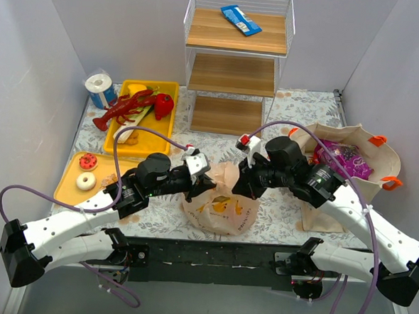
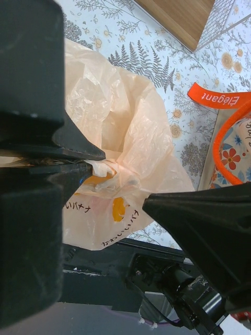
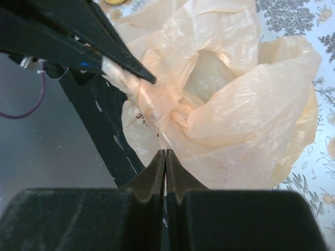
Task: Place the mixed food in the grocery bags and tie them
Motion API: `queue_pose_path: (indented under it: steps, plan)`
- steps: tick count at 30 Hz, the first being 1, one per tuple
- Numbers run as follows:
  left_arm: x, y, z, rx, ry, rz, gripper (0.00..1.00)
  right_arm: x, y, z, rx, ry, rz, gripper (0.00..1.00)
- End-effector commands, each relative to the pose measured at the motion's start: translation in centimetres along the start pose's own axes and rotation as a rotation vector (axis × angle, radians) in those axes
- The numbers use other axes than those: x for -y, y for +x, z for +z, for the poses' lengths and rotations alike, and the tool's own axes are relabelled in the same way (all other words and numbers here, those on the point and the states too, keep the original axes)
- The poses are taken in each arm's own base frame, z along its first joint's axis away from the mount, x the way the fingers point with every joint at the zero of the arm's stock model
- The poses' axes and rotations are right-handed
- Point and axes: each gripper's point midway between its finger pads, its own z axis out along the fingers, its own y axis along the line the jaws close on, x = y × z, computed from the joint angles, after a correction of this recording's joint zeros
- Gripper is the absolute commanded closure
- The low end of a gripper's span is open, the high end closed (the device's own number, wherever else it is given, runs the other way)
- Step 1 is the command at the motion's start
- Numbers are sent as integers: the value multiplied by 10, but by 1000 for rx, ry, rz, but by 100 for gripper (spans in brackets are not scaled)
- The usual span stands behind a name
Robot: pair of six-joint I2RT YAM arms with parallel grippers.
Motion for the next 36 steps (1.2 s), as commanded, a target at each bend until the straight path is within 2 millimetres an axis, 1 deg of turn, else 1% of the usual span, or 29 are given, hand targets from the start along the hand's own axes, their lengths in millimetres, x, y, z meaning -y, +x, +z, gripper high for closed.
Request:
queue_pose_path:
  steps: [1,4,8,12,14,17,18,20,22,24,25,27,28,30,31,32,34,35,36]
  plan:
    - [3,-3,-3,17,10,24,100,7,-24,2,77,61,-7,93]
    - [4,-4,-4,22,13,25,100,11,-26,7,80,69,-1,92]
    - [5,-5,-4,25,17,26,100,12,-34,14,106,64,-2,93]
    - [7,-3,-5,22,25,24,100,13,-39,17,123,71,0,93]
    - [7,-4,-5,25,28,26,100,22,-37,20,107,108,0,93]
    - [7,-5,-5,26,25,27,100,27,-23,29,53,113,-1,93]
    - [6,-3,-5,23,20,28,100,28,-15,32,29,106,4,93]
    - [5,-5,-5,27,12,29,100,25,-3,37,-9,70,9,94]
    - [5,-5,-6,29,9,29,100,25,14,40,-53,57,23,94]
    - [5,-4,-5,26,14,29,100,20,20,39,-67,34,20,94]
    - [5,-4,-5,26,12,30,100,13,17,34,-56,11,18,94]
    - [6,-2,-4,20,20,29,100,5,6,24,-21,-10,7,90]
    - [6,-2,-3,20,19,27,100,-3,-12,12,31,-18,-12,88]
    - [6,-1,-3,16,22,26,100,-9,-29,-5,77,-7,-36,77]
    - [7,-1,-3,17,22,28,100,-12,-47,-20,134,16,-56,73]
    - [7,-1,-3,17,25,28,100,-9,-52,-27,143,41,-52,66]
    - [8,-1,-2,16,30,28,100,1,-61,-32,154,89,-64,60]
    - [9,-1,-3,16,34,29,100,9,-66,-34,162,113,-61,56]
    - [9,-1,-3,17,35,32,100,17,-66,-28,146,129,-58,55]
